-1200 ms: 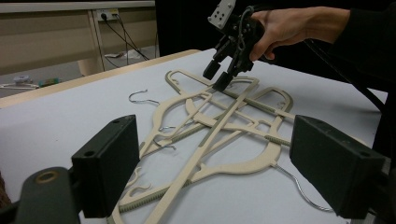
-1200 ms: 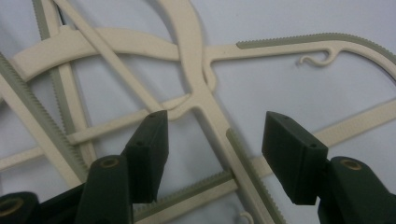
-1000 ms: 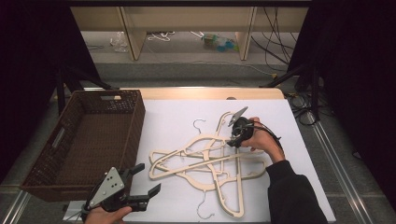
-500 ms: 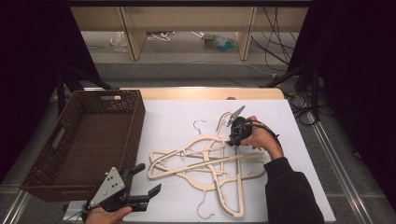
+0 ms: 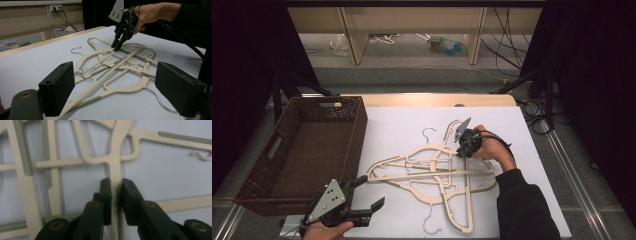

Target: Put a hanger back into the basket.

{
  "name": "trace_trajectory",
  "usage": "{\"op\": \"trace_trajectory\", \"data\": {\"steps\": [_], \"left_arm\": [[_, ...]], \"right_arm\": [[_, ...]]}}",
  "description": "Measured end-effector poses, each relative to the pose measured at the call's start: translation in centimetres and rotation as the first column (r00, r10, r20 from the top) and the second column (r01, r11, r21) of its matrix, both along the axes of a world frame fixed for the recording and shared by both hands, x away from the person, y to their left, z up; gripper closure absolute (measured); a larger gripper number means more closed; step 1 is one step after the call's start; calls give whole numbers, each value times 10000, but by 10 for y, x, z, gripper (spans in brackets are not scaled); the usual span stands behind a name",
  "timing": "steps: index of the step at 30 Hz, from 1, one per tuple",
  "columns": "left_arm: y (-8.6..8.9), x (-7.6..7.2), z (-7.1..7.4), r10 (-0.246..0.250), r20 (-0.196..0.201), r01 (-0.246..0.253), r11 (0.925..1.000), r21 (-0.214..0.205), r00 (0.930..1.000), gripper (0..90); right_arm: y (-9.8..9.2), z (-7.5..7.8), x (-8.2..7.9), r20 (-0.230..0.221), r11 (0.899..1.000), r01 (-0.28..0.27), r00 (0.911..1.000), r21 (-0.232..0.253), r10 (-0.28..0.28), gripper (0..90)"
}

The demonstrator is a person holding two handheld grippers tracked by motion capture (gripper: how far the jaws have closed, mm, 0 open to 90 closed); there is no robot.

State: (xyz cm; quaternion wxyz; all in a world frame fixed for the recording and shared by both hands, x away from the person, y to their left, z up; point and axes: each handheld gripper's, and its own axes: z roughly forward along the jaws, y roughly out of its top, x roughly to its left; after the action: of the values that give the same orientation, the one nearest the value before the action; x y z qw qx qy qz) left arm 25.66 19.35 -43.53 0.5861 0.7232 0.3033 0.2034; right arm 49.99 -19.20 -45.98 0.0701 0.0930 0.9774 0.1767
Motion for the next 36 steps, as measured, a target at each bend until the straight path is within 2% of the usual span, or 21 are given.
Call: {"op": "trace_trajectory", "data": {"steps": [5, 6, 8, 12, 13, 15, 16, 17, 19, 21, 23, 24, 25, 26, 27, 29, 31, 34, 36], "left_arm": [[-1, 1, -1, -52, -8, 52, 10000, -61, 10000, 163], [-1, 1, 0, 14, -53, -14, 10000, 40, 10000, 163], [-2, 1, -1, 48, -147, -49, 10000, -39, 9999, 163], [-7, 4, -1, -37, -121, 38, 9999, 99, 9999, 163], [-14, 5, -1, 18, -134, -17, 10000, 55, 9999, 164], [-17, 5, 0, -108, -85, 109, 9998, 147, 9999, 165], [-22, 5, 0, -115, -216, 119, 9997, 198, 9997, 165], [-29, 8, 0, -230, -130, 236, 9983, 529, 9997, 164], [-37, 12, -2, -43, -171, 54, 9976, 694, 9998, 167], [-44, 18, -5, 5, -313, 23, 9961, 886, 9995, 174], [-48, 21, -6, 36, -384, 1, 9953, 969, 9993, 174], [-54, 30, -8, 103, -544, -46, 9946, 1036, 9985, 175], [-54, 30, -8, 103, -544, -46, 9946, 1036, 9985, 176], [-58, 37, -9, 159, -806, -76, 9947, 1024, 9966, 176], [-64, 47, -11, 297, -1020, -198, 9951, 965, 9943, 177], [-70, 59, -14, 313, -1098, -184, 9931, 1160, 9935, 182], [-75, 70, -16, 539, -1181, -397, 9920, 1197, 9915, 192], [-81, 84, -19, 596, -1664, -417, 9932, 1092, 9843, 196], [-84, 91, -21, 556, -1763, -321, 9906, 1333, 9828, 204]], "right_arm": [[-1, 3, -5, 179, 9987, -410, 9990, -301, 415, 797], [-1, 4, -6, 225, 9984, -440, 9987, -363, 449, 797], [-1, 8, -10, 391, 9975, -547, 9976, -457, 565, 798], [-3, 17, -16, 700, 9967, -622, 9954, -527, 658, 798], [-4, 24, -21, 960, 9959, -718, 9924, -552, 768, 797], [-4, 26, -24, 1004, 9959, -706, 9920, -570, 760, 797], [-3, 28, -26, 1153, 9953, -758, 9899, -605, 824, 797], [-2, 34, -33, 1422, 9939, -850, 9853, -701, 943, 798], [-1, 38, -39, 1568, 9924, -942, 9820, -798, 1058, 798], [0, 43, -45, 1836, 9907, -989, 9763, -939, 1148, 797], [1, 46, -48, 1903, 9897, -1025, 9743, -1004, 1202, 797], [2, 50, -55, 2032, 9884, -1135, 9702, -1005, 1321, 797], [2, 50, -55, 2032, 9884, -1135, 9702, -1005, 1321, 797], [2, 53, -60, 2160, 9867, -1213, 9660, -1081, 1424, 797], [2, 54, -62, 2169, 9867, -1220, 9656, -1078, 1431, 797], [2, 58, -68, 2177, 9869, -1223, 9655, -1056, 1429, 797], [1, 61, -73, 2256, 9854, -1308, 9622, -1086, 1526, 798], [0, 64, -79, 2316, 9839, -1384, 9593, -1129, 1615, 797], [0, 66, -82, 2426, 9832, -1434, 9556, -1130, 1673, 797]]}}
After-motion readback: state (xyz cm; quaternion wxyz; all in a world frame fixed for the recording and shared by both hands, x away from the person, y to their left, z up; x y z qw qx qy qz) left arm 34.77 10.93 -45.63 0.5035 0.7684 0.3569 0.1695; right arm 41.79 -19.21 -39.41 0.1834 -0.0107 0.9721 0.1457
